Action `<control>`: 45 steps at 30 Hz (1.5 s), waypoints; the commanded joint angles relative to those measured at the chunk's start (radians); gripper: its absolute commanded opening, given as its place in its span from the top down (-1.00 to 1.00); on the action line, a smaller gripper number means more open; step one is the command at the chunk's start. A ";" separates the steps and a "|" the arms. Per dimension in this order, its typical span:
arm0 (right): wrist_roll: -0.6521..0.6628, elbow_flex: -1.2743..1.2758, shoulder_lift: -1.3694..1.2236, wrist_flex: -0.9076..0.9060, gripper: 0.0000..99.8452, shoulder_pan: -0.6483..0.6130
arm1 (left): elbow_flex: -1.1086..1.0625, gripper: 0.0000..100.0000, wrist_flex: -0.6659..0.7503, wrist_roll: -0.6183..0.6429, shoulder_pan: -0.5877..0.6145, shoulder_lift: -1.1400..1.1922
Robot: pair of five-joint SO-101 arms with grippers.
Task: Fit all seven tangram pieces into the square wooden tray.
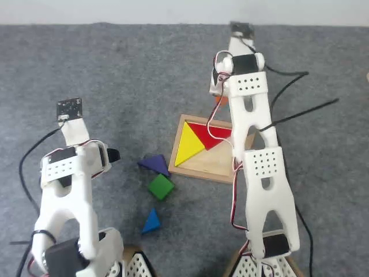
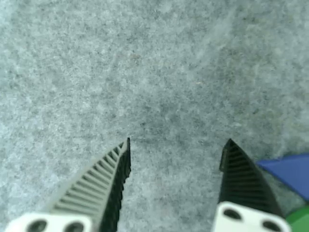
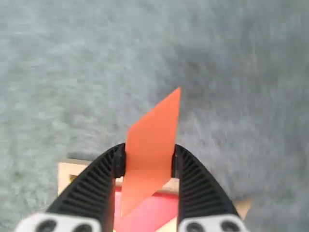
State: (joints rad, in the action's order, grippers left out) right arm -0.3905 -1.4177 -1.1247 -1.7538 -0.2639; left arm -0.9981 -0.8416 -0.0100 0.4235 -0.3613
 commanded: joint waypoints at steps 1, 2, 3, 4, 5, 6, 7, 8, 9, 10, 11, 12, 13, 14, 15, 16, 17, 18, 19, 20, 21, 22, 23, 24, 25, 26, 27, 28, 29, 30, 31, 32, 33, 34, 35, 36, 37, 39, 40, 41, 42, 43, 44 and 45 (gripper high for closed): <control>-0.135 0.167 0.160 -0.048 0.99 0.031 | 0.002 0.41 0.012 -0.006 -0.014 -0.040; -0.163 0.235 0.202 -0.048 0.99 0.036 | 0.002 0.41 0.012 -0.006 -0.014 -0.040; -0.186 0.302 0.249 -0.048 0.99 0.035 | 0.002 0.41 0.012 -0.006 -0.014 -0.040; -0.207 0.370 0.302 -0.047 0.99 0.033 | 0.002 0.41 0.012 -0.006 -0.014 -0.040; -0.227 0.443 0.357 -0.045 0.99 0.030 | 0.002 0.41 0.012 -0.006 -0.014 -0.040; -0.244 0.514 0.415 -0.045 0.99 0.030 | 0.002 0.41 0.012 -0.006 -0.014 -0.040; -0.262 0.586 0.469 -0.042 0.99 0.030 | 0.002 0.41 0.012 -0.006 -0.014 -0.040; -0.282 0.657 0.521 -0.041 0.99 0.025 | 0.002 0.41 0.012 -0.006 -0.014 -0.040; -0.301 0.726 0.570 -0.041 0.99 0.016 | 0.002 0.41 0.012 -0.006 -0.014 -0.040; -0.316 0.793 0.610 -0.041 0.99 0.007 | 0.002 0.41 0.012 -0.006 -0.014 -0.040; -0.319 0.864 0.651 -0.038 0.99 -0.004 | 0.002 0.41 0.012 -0.006 -0.015 -0.040; -0.321 0.933 0.688 -0.019 0.99 -0.022 | 0.002 0.41 0.012 -0.006 -0.015 -0.040; -0.322 1.005 0.722 0.013 0.99 -0.036 | 0.002 0.41 0.014 -0.006 -0.015 -0.040; -0.325 1.079 0.754 0.067 0.99 -0.048 | 0.002 0.41 0.014 -0.006 -0.015 -0.040; -0.330 1.155 0.786 0.130 0.99 -0.058 | 0.002 0.41 0.014 -0.006 -0.015 -0.040; -0.348 1.229 0.817 0.197 0.99 -0.065 | 0.002 0.41 0.014 -0.006 -0.015 -0.040; -0.364 1.303 0.846 0.259 0.99 -0.076 | 0.002 0.41 0.014 -0.006 -0.015 -0.040; -0.373 1.375 0.875 0.315 0.99 -0.085 | 0.002 0.41 0.012 -0.006 -0.015 -0.040; -0.381 1.442 0.903 0.371 0.99 -0.096 | 0.002 0.41 0.012 -0.006 -0.015 -0.038; -0.382 1.502 0.932 0.423 0.99 -0.110 | 0.002 0.41 0.012 -0.006 -0.015 -0.038; -0.381 1.553 0.955 0.472 0.99 -0.120 | 0.002 0.41 0.012 -0.006 -0.015 -0.038; -0.381 1.593 0.978 0.509 0.99 -0.127 | 0.002 0.41 0.012 -0.006 -0.015 -0.038; -0.381 1.622 0.997 0.538 0.99 -0.131 | 0.002 0.41 0.012 -0.006 -0.015 -0.038; -0.381 1.645 1.010 0.555 0.99 -0.131 | 0.002 0.41 0.012 -0.006 -0.015 -0.038; -0.381 1.663 1.021 0.568 0.99 -0.131 | 0.002 0.41 0.012 -0.006 -0.015 -0.038; -0.381 1.674 1.021 0.576 0.99 -0.131 | 0.002 0.41 0.012 -0.006 -0.015 -0.038; -0.381 1.682 1.018 0.582 0.98 -0.130 | 0.002 0.41 0.012 -0.006 -0.015 -0.038; -0.376 1.686 1.010 0.585 0.98 -0.128 | 0.002 0.41 0.012 -0.006 -0.015 -0.038; -0.374 1.686 1.003 0.582 0.97 -0.125 | 0.002 0.41 0.012 -0.006 -0.015 -0.038; -0.373 1.686 0.993 0.581 0.93 -0.124 | 0.002 0.41 0.012 -0.006 -0.015 -0.038; -0.373 1.686 0.986 0.579 0.87 -0.124 | 0.002 0.41 0.012 -0.006 -0.015 -0.038; -0.373 1.688 0.978 0.578 0.78 -0.122 | 0.001 0.41 0.012 -0.006 -0.015 -0.038; -0.373 1.688 0.970 0.578 0.68 -0.117 | 0.001 0.41 0.012 -0.006 -0.015 -0.038; -0.376 1.688 0.963 0.578 0.59 -0.113 | -0.001 0.41 0.014 -0.006 -0.015 -0.038; -0.374 1.688 0.961 0.578 0.51 -0.113 | -0.005 0.41 0.017 -0.006 -0.015 -0.038; -0.374 1.688 0.960 0.579 0.46 -0.111 | -0.007 0.41 0.017 -0.006 -0.015 -0.038; -0.374 1.688 0.960 0.579 0.43 -0.111 | -0.007 0.41 0.017 -0.006 -0.015 -0.038; -0.373 1.688 0.961 0.578 0.44 -0.111 | -0.007 0.41 0.017 -0.006 -0.015 -0.038; -0.373 1.685 0.963 0.578 0.46 -0.110 | -0.007 0.41 0.017 -0.006 -0.015 -0.038; -0.371 1.682 0.963 0.578 0.48 -0.102 | -0.007 0.41 0.017 -0.006 -0.015 -0.038; -0.359 1.680 0.964 0.578 0.50 -0.093 | -0.007 0.41 0.017 -0.006 -0.015 -0.038; -0.331 1.676 0.967 0.578 0.52 -0.082 | -0.007 0.41 0.017 -0.006 -0.015 -0.038; -0.299 1.672 0.978 0.578 0.54 -0.067 | -0.007 0.41 0.017 -0.006 -0.015 -0.038; -0.273 1.671 0.997 0.578 0.57 -0.053 | -0.007 0.41 0.017 -0.006 -0.015 -0.038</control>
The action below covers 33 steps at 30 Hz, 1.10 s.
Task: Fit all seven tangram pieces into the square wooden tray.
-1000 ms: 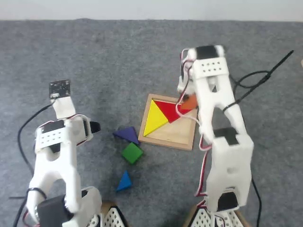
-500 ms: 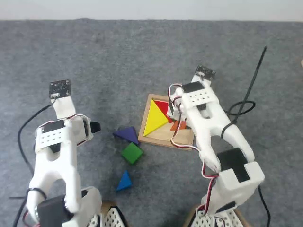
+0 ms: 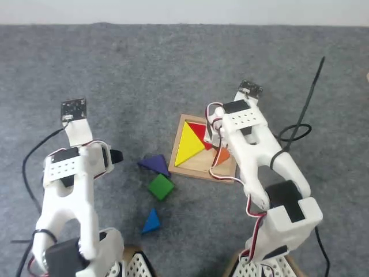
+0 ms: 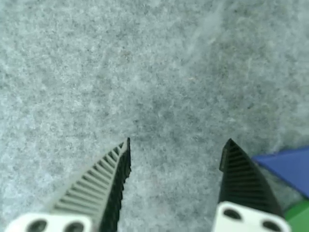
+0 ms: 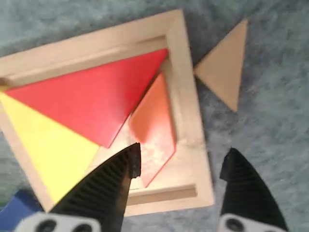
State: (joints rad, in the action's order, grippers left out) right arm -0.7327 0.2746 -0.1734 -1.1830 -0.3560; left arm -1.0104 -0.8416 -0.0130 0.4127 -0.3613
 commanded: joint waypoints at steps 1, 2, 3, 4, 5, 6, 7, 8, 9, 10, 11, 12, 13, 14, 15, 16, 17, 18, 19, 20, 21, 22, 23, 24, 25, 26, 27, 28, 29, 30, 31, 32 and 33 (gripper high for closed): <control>0.089 -0.021 0.068 0.001 0.59 0.054 | 0.005 0.41 0.017 -0.003 -0.005 -0.038; 0.103 -0.023 0.096 -0.012 0.62 0.068 | 0.005 0.41 0.017 -0.003 -0.005 -0.038; 0.117 -0.023 0.130 -0.024 0.65 0.085 | 0.005 0.41 0.017 -0.003 -0.005 -0.038; 0.143 -0.023 0.168 -0.039 0.67 0.104 | 0.005 0.41 0.017 -0.003 -0.005 -0.038; 0.178 -0.023 0.199 -0.050 0.70 0.124 | 0.005 0.41 0.017 -0.005 -0.005 -0.038; 0.226 -0.021 0.225 -0.056 0.71 0.142 | 0.005 0.41 0.017 -0.005 -0.005 -0.038; 0.285 -0.015 0.243 -0.056 0.72 0.160 | 0.005 0.41 0.017 -0.005 -0.005 -0.038; 0.347 -0.005 0.251 -0.047 0.72 0.176 | 0.005 0.41 0.017 -0.005 -0.005 -0.038; 0.411 0.006 0.251 -0.045 0.72 0.182 | 0.005 0.41 0.017 -0.005 -0.005 -0.038; 0.473 0.021 0.246 -0.042 0.72 0.186 | 0.005 0.41 0.017 -0.005 -0.005 -0.038; 0.526 0.044 0.236 -0.031 0.72 0.191 | 0.005 0.41 0.017 -0.005 -0.005 -0.038; 0.569 0.069 0.220 -0.010 0.72 0.191 | 0.005 0.41 0.015 -0.005 -0.005 -0.038; 0.600 0.092 0.202 0.015 0.72 0.191 | 0.005 0.41 0.015 -0.005 -0.005 -0.038; 0.606 0.115 0.180 0.042 0.72 0.191 | 0.007 0.41 0.017 -0.005 -0.005 -0.038; 0.603 0.133 0.157 0.067 0.72 0.188 | 0.005 0.41 0.017 -0.005 -0.005 -0.038; 0.588 0.146 0.136 0.088 0.72 0.185 | 0.005 0.41 0.017 -0.005 -0.005 -0.038; 0.566 0.157 0.116 0.111 0.72 0.182 | 0.005 0.41 0.017 -0.005 -0.005 -0.038; 0.548 0.161 0.096 0.134 0.72 0.182 | 0.005 0.41 0.017 -0.005 -0.005 -0.038; 0.539 0.164 0.077 0.157 0.72 0.182 | 0.005 0.41 0.017 -0.005 -0.005 -0.038; 0.535 0.164 0.059 0.180 0.72 0.183 | 0.005 0.41 0.017 -0.005 -0.005 -0.038; 0.537 0.164 0.041 0.197 0.72 0.186 | 0.005 0.41 0.017 -0.005 -0.005 -0.038; 0.539 0.163 0.024 0.211 0.72 0.186 | 0.005 0.41 0.017 -0.005 -0.005 -0.038; 0.539 0.163 0.016 0.217 0.72 0.188 | 0.005 0.41 0.017 -0.005 -0.005 -0.038; 0.539 0.158 0.008 0.219 0.72 0.188 | 0.005 0.41 0.017 -0.005 -0.005 -0.038; 0.540 0.146 0.005 0.216 0.72 0.188 | 0.005 0.41 0.017 -0.005 -0.005 -0.038; 0.540 0.137 0.002 0.216 0.72 0.188 | 0.005 0.41 0.017 -0.005 -0.005 -0.038; 0.540 0.126 -0.002 0.216 0.72 0.191 | 0.005 0.41 0.017 -0.005 -0.005 -0.038; 0.540 0.115 -0.004 0.222 0.72 0.193 | 0.005 0.41 0.017 -0.005 -0.005 -0.038; 0.540 0.107 -0.005 0.223 0.72 0.196 | 0.005 0.41 0.017 -0.005 -0.005 -0.038; 0.540 0.101 -0.005 0.223 0.72 0.202 | 0.005 0.41 0.017 -0.005 -0.005 -0.038; 0.540 0.091 -0.005 0.225 0.72 0.206 | 0.005 0.41 0.017 -0.005 -0.005 -0.038; 0.540 0.077 -0.005 0.223 0.72 0.209 | 0.005 0.41 0.017 -0.005 -0.005 -0.038; 0.540 0.063 -0.005 0.222 0.72 0.217 | 0.005 0.41 0.017 -0.005 -0.005 -0.038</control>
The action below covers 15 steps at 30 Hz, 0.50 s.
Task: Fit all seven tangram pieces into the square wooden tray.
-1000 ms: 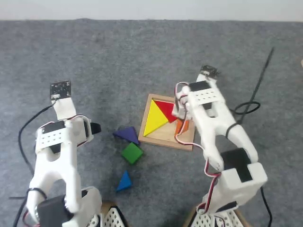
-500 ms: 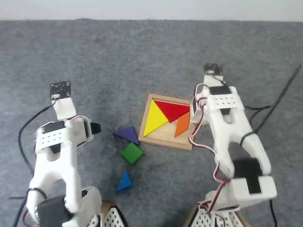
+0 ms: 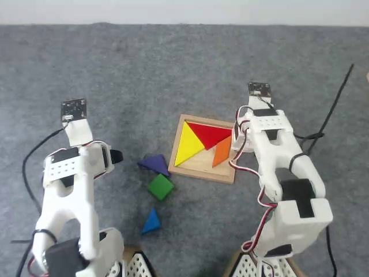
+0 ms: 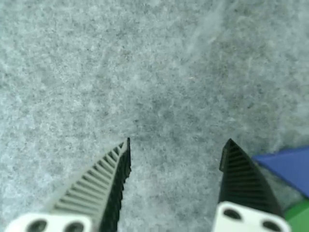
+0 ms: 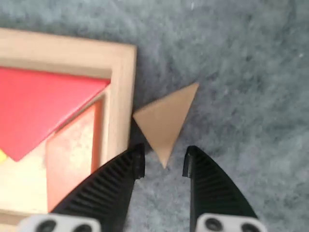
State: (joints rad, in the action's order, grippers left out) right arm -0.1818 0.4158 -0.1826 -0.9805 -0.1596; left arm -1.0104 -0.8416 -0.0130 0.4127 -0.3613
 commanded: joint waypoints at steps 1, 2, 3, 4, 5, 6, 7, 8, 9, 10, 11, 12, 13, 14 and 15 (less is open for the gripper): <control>-0.011 -0.091 0.004 0.019 0.72 0.025 | 0.005 0.41 0.017 -0.005 -0.005 -0.038; -0.011 -0.101 0.005 0.019 0.72 0.031 | 0.005 0.41 0.017 -0.005 -0.005 -0.038; -0.015 -0.110 0.005 0.021 0.72 0.031 | 0.005 0.41 0.017 -0.005 -0.005 -0.038; -0.015 -0.114 0.004 0.022 0.72 0.030 | 0.005 0.41 0.017 -0.005 -0.005 -0.038; -0.015 -0.114 0.004 0.022 0.72 0.025 | 0.005 0.41 0.017 -0.005 -0.005 -0.038; -0.015 -0.114 0.004 0.024 0.72 0.022 | 0.005 0.41 0.017 -0.005 -0.005 -0.038; -0.014 -0.114 0.004 0.025 0.72 0.018 | 0.005 0.41 0.017 -0.005 -0.005 -0.038; -0.012 -0.110 0.004 0.036 0.72 0.015 | 0.005 0.41 0.015 -0.005 -0.005 -0.038; -0.012 -0.109 0.002 0.045 0.72 0.015 | 0.005 0.41 0.015 -0.005 -0.005 -0.038; -0.012 -0.109 0.001 0.048 0.72 0.016 | 0.005 0.41 0.014 -0.005 -0.005 -0.038; -0.012 -0.110 -0.005 0.048 0.72 0.016 | 0.005 0.41 0.014 -0.005 -0.005 -0.040; -0.011 -0.114 -0.016 0.045 0.72 0.015 | 0.005 0.41 0.014 -0.005 -0.005 -0.040; -0.011 -0.114 -0.030 0.050 0.72 0.012 | 0.005 0.41 0.014 -0.005 -0.005 -0.040; -0.009 -0.117 -0.048 0.050 0.71 0.010 | 0.005 0.41 0.014 -0.005 -0.005 -0.040; -0.002 -0.129 -0.070 0.048 0.69 0.008 | 0.005 0.41 0.012 -0.005 -0.005 -0.040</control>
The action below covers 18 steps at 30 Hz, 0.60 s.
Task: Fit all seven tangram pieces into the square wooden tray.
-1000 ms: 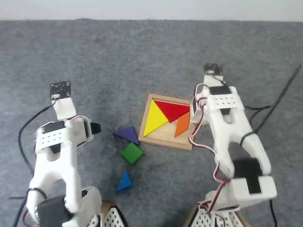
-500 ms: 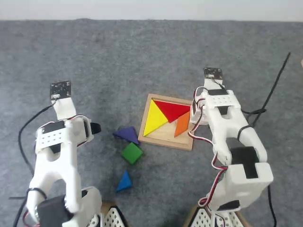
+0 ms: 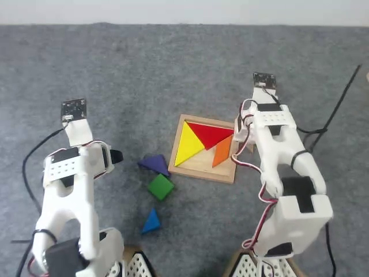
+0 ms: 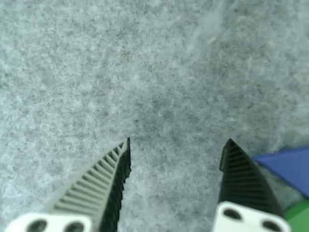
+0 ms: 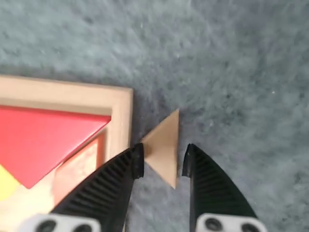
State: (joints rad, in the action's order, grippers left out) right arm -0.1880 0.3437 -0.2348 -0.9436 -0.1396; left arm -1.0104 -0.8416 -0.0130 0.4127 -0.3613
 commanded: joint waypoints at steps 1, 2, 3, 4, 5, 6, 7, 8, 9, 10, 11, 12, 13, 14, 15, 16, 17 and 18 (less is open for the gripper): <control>0.018 -0.077 -0.038 0.001 0.65 -0.012 | 0.005 0.41 0.012 -0.005 -0.005 -0.040; 0.021 -0.100 -0.053 -0.022 0.61 -0.007 | 0.005 0.41 0.012 -0.005 -0.005 -0.040; 0.023 -0.129 -0.071 -0.051 0.57 -0.004 | 0.004 0.41 0.012 -0.005 -0.005 -0.040; 0.023 -0.160 -0.091 -0.084 0.54 -0.004 | 0.004 0.41 0.012 -0.005 -0.005 -0.040; 0.023 -0.184 -0.108 -0.111 0.51 -0.004 | 0.004 0.41 0.012 -0.005 -0.005 -0.040; 0.023 -0.213 -0.128 -0.137 0.49 -0.004 | 0.004 0.41 0.012 -0.005 -0.005 -0.040; 0.023 -0.236 -0.150 -0.157 0.50 -0.005 | 0.004 0.41 0.012 -0.005 -0.005 -0.040; 0.023 -0.261 -0.170 -0.180 0.53 -0.008 | 0.004 0.41 0.012 -0.005 -0.005 -0.040; 0.023 -0.285 -0.188 -0.208 0.58 -0.008 | 0.004 0.41 0.012 -0.005 -0.005 -0.040; 0.023 -0.310 -0.205 -0.234 0.64 -0.008 | 0.004 0.41 0.012 -0.005 -0.005 -0.040; 0.026 -0.334 -0.220 -0.255 0.72 -0.008 | 0.004 0.41 0.012 -0.005 -0.005 -0.040; 0.025 -0.356 -0.234 -0.272 0.80 -0.007 | 0.004 0.41 0.012 -0.005 -0.005 -0.040; 0.023 -0.373 -0.246 -0.286 0.88 -0.005 | 0.004 0.41 0.012 -0.005 -0.005 -0.040; 0.023 -0.384 -0.252 -0.294 0.96 -0.005 | 0.004 0.41 0.012 -0.005 -0.005 -0.040; 0.023 -0.388 -0.259 -0.295 1.00 -0.007 | 0.004 0.41 0.012 -0.005 -0.005 -0.040; 0.020 -0.388 -0.260 -0.295 0.98 -0.007 | 0.004 0.41 0.014 -0.005 -0.005 -0.040; 0.011 -0.388 -0.260 -0.295 0.98 -0.005 | 0.004 0.41 0.014 -0.005 -0.005 -0.040; -0.012 -0.390 -0.260 -0.295 0.99 -0.004 | 0.004 0.41 0.014 -0.005 -0.005 -0.040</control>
State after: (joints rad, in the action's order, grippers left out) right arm -0.1757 -0.0123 -0.4941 -1.2229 -0.1335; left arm -1.0104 -0.8416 -0.0130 0.4127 -0.3613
